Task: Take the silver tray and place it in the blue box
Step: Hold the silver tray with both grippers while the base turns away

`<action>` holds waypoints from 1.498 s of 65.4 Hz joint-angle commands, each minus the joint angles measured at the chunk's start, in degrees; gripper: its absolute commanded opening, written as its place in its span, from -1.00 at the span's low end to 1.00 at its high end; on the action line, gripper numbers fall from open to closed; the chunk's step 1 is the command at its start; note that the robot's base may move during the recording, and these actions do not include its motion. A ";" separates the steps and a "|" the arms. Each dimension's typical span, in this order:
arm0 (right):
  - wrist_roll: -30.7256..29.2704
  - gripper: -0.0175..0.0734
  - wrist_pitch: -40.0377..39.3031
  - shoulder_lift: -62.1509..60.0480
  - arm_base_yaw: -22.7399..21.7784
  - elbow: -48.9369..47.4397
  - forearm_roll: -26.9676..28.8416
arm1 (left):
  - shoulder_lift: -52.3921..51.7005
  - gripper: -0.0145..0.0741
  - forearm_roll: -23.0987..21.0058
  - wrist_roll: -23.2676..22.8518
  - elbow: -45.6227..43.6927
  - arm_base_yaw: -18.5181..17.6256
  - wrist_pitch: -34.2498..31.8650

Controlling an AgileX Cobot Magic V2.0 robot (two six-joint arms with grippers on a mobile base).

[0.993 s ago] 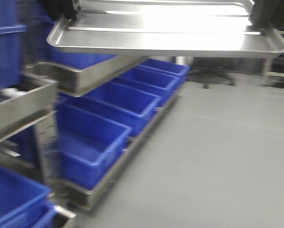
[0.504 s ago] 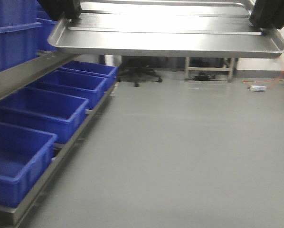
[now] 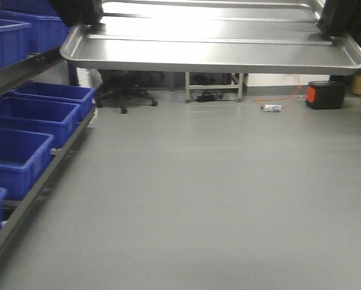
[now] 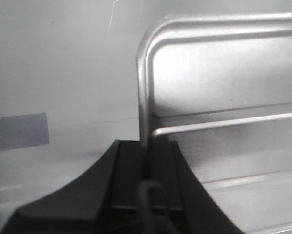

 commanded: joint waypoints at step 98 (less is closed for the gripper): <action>-0.98 -0.49 -2.08 -2.12 -0.15 -2.25 -3.05 | -2.49 -0.91 2.36 0.99 -1.82 -0.16 -0.11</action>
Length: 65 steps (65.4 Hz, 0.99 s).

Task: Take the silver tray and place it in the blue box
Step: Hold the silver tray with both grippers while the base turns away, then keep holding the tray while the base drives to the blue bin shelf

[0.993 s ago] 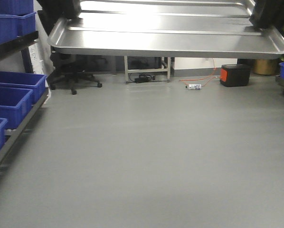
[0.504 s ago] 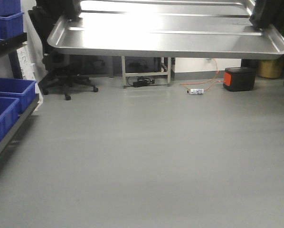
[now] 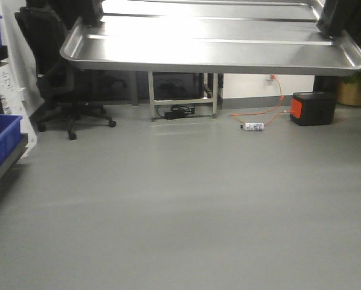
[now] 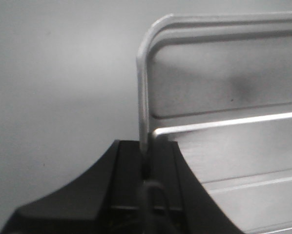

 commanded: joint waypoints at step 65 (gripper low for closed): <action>-0.98 -0.49 -2.09 -2.12 -0.15 -2.25 -3.05 | -0.22 -0.91 2.35 0.99 -1.82 -0.16 -0.30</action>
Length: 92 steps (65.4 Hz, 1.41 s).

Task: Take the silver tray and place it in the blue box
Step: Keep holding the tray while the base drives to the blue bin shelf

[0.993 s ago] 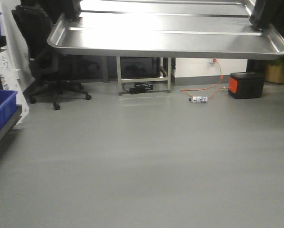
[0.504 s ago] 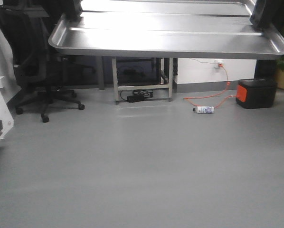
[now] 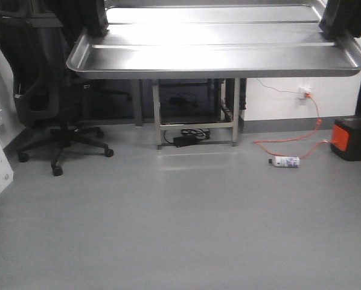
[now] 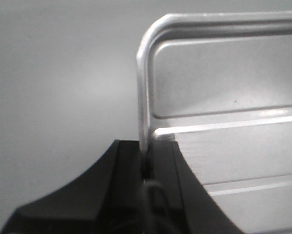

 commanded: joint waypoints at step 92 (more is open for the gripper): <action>-0.98 -0.49 -2.18 -2.12 -0.15 -2.25 -2.63 | -1.72 -0.91 2.29 0.99 -1.82 -0.16 0.13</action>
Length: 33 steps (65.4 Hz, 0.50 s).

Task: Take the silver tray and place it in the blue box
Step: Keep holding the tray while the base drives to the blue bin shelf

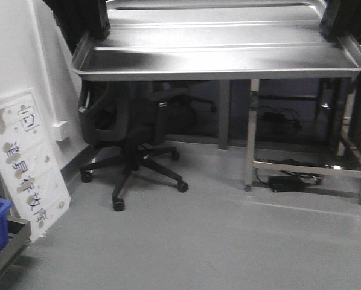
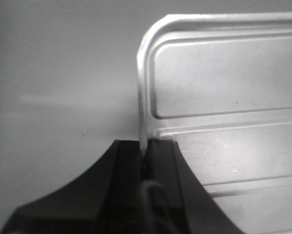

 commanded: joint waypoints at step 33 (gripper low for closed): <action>-0.98 -0.49 -2.22 -2.12 -0.15 -2.25 -2.29 | -2.21 -0.91 2.29 1.02 -1.61 -0.16 0.26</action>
